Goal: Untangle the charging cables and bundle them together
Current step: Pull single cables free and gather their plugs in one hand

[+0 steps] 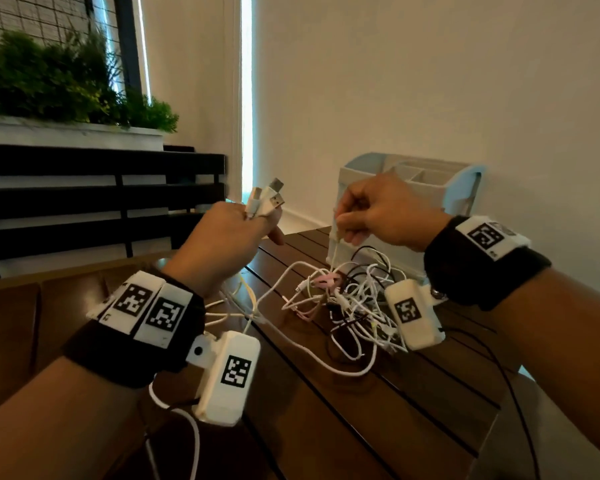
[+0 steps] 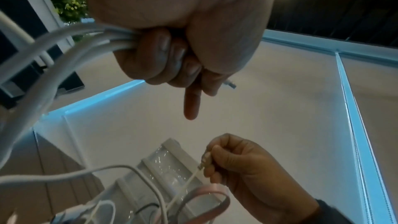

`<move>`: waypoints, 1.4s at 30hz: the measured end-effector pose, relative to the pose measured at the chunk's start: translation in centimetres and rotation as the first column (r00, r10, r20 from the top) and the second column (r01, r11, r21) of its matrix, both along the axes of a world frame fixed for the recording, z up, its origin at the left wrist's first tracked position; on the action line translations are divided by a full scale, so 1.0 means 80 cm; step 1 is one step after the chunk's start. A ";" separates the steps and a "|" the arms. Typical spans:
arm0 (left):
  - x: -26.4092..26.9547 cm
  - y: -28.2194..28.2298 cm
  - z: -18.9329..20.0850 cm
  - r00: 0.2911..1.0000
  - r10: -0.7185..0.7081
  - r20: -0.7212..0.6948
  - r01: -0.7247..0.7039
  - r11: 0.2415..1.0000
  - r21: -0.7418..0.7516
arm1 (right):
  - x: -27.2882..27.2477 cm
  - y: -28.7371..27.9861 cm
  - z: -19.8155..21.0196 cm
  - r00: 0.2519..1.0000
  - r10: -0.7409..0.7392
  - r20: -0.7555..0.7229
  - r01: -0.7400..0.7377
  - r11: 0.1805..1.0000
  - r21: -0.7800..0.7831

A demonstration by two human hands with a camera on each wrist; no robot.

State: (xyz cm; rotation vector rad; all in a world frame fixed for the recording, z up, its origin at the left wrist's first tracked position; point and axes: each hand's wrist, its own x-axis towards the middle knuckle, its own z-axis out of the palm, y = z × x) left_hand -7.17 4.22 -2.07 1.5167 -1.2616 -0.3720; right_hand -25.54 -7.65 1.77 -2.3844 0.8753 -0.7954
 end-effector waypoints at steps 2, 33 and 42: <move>-0.007 -0.004 -0.007 0.999 -0.034 -0.023 0.034 0.999 0.014 | 0.005 0.005 -0.004 0.998 0.024 0.050 -0.025 0.999 0.031; 0.004 -0.021 -0.026 0.950 0.072 -0.305 -0.114 0.986 -0.122 | 0.006 -0.013 -0.082 0.754 -0.425 -0.501 0.201 0.875 -0.440; -0.010 -0.026 -0.035 0.976 0.036 -0.216 -0.062 0.991 -0.115 | 0.038 0.017 -0.035 0.949 -0.013 -0.316 -0.008 0.998 -0.065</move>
